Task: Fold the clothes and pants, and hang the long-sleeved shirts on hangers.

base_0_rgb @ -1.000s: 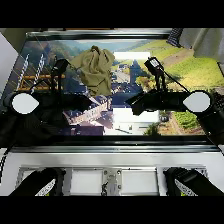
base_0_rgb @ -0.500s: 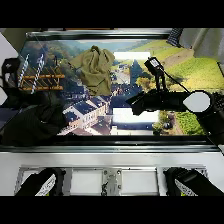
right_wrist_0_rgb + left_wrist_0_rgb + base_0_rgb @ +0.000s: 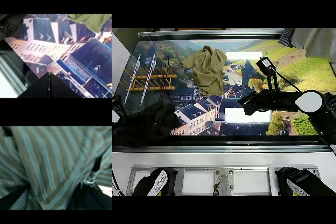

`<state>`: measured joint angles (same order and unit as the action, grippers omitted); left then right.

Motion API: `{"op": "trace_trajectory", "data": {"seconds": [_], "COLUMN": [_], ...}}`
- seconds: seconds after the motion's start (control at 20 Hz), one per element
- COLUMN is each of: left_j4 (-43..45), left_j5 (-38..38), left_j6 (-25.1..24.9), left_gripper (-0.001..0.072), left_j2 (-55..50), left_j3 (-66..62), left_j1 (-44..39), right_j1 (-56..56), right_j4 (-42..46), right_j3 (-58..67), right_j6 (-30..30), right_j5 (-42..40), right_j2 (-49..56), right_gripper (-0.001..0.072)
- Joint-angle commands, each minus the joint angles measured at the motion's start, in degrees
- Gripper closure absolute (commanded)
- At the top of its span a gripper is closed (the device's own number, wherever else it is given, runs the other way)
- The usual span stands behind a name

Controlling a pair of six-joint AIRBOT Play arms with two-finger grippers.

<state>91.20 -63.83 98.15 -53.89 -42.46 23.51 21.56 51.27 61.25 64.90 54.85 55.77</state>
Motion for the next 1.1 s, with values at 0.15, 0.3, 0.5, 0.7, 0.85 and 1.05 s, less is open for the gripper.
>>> {"op": "trace_trajectory", "data": {"seconds": [0.15,0.3,0.5,0.7,0.85,1.05], "left_j4": [-14.10,-30.97,-38.99,-38.21,-31.47,-24.22], "left_j5": [1.97,-0.20,2.84,14.14,21.05,14.23], "left_j6": [-3.43,-10.84,-10.38,-9.25,-9.33,-7.37], "left_gripper": [0.0693,0.0693,0.0693,0.0693,0.0693,0.0693], "left_j2": [0.13,2.73,6.67,5.62,-0.28,-8.61], "left_j3": [-0.48,-8.24,-20.50,-32.50,-41.90,-46.31], "left_j1": [0.74,-5.66,-25.88,-48.85,-59.65,-61.29], "right_j1": [0.00,0.00,-3.37,-14.19,-22.82,-30.27], "right_j4": [-0.04,-4.70,0.70,18.71,22.36,22.32], "right_j3": [-0.02,0.00,1.77,5.62,5.84,5.81], "right_j6": [0.02,0.00,-1.01,15.02,19.43,20.02], "right_j5": [0.00,0.33,0.42,0.42,0.48,0.74], "right_j2": [0.04,0.02,-1.51,-6.32,-10.47,-13.38], "right_gripper": [0.0697,0.0697,0.0699,0.0699,0.0699,0.0699]}}
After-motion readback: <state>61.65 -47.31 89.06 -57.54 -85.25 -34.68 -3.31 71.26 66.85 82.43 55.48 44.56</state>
